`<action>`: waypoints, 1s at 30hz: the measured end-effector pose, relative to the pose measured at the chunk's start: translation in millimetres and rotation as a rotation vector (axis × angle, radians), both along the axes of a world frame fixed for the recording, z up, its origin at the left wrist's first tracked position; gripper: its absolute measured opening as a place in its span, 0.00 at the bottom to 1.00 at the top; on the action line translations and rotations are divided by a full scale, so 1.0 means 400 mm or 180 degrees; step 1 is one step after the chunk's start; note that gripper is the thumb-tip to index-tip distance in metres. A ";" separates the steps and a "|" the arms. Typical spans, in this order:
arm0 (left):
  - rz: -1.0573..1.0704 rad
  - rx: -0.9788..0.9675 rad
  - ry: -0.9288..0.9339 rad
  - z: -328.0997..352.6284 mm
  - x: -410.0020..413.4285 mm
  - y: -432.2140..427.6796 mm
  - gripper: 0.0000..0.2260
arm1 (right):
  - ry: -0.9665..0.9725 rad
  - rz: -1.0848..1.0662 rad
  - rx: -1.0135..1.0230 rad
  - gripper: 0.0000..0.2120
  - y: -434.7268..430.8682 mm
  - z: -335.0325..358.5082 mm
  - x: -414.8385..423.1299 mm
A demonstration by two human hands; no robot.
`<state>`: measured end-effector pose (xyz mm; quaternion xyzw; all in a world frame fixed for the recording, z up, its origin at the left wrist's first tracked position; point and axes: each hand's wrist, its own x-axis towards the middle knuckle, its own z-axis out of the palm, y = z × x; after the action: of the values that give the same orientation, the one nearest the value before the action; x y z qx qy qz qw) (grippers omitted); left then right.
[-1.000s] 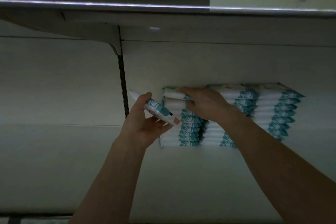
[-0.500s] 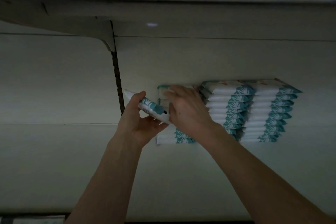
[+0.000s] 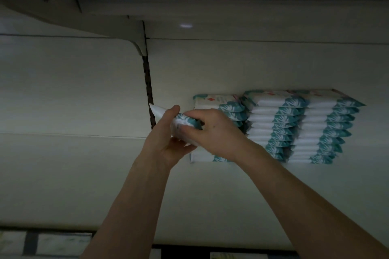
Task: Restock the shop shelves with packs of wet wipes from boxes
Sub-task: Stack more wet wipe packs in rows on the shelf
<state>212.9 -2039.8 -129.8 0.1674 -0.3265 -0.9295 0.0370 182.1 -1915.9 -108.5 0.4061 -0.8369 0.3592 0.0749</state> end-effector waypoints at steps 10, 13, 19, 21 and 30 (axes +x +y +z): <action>0.0019 -0.0600 -0.0371 -0.026 0.023 -0.011 0.23 | 0.0230 -0.0441 0.0061 0.15 0.025 0.021 -0.010; 0.0160 -0.0802 -0.0522 -0.036 0.034 -0.011 0.23 | 0.0035 -0.0515 -0.0163 0.15 0.027 0.011 -0.015; 0.0089 -0.0658 -0.0193 -0.031 0.049 -0.002 0.16 | -0.0427 -0.0640 -0.0468 0.10 0.035 0.027 -0.034; 0.0212 -0.1234 -0.0284 -0.022 0.045 -0.006 0.11 | -0.0500 -0.0619 -0.0537 0.09 0.041 0.043 -0.037; 0.0431 -0.2663 0.0226 0.086 0.029 -0.041 0.14 | -0.0116 -0.0771 -0.0419 0.11 0.084 0.138 -0.077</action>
<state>224.5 -2056.3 -95.3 0.1269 -0.6623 -0.7176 0.1739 151.2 -1882.3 -53.2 0.2897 -0.8557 0.4090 0.1289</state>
